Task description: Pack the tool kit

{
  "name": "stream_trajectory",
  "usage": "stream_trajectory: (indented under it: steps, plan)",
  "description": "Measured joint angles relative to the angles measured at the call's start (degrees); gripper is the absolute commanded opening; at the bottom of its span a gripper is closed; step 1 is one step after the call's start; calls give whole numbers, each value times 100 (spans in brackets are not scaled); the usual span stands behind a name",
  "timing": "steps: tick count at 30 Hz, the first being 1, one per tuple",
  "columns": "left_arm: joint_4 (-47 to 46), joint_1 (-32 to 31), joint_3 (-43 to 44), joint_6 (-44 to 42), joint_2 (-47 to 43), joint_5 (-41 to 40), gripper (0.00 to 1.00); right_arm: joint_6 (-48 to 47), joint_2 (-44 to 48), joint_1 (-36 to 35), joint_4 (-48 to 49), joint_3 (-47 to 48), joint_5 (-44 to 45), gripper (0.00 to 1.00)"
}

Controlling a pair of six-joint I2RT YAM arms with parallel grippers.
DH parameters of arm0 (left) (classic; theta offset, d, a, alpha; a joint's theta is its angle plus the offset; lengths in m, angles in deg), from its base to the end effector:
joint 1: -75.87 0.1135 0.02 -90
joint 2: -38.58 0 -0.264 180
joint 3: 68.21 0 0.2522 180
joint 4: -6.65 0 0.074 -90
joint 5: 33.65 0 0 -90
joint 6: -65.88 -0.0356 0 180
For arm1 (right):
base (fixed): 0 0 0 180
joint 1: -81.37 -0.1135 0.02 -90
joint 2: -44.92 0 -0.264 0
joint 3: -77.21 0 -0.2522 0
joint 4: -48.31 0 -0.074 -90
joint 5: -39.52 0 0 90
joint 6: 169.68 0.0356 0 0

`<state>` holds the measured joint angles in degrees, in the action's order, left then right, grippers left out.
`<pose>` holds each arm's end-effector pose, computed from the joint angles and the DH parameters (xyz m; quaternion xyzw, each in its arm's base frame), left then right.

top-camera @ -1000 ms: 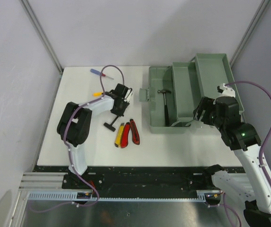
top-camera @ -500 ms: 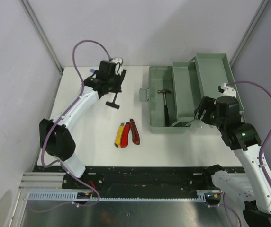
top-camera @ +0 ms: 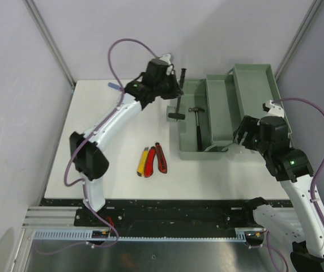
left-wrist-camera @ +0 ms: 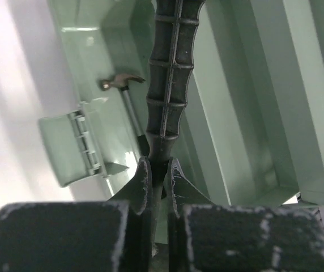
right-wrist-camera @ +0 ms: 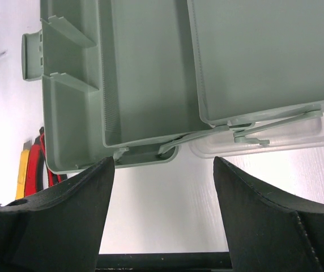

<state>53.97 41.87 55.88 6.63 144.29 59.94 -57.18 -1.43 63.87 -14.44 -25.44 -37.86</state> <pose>0.3525 -0.2404 0.3942 0.0403 0.8601 -0.2947 0.4144 0.1420 0.0366 0.3772 0.0913 0.8651 0.0752 0.4874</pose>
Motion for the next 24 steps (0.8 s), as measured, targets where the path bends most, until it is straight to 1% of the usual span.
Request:
stream_trajectory:
  steps: [6, 10, 15, 24]
  plan:
    - [7, -522, 844, 249, 1248, -168, 0, 2, 127, 17, -20, -81, 0, 76]
    - [35, -726, 1121, 400, 1818, -201, 0, 2, 195, 42, -48, -96, 2, 76]
    - [79, -887, 1134, 588, 2070, -487, 0, 0, 249, 76, -57, -96, 2, 76]
    - [94, -966, 1106, 951, 2087, -946, 0, -9, 293, 127, -133, -120, 0, 77]
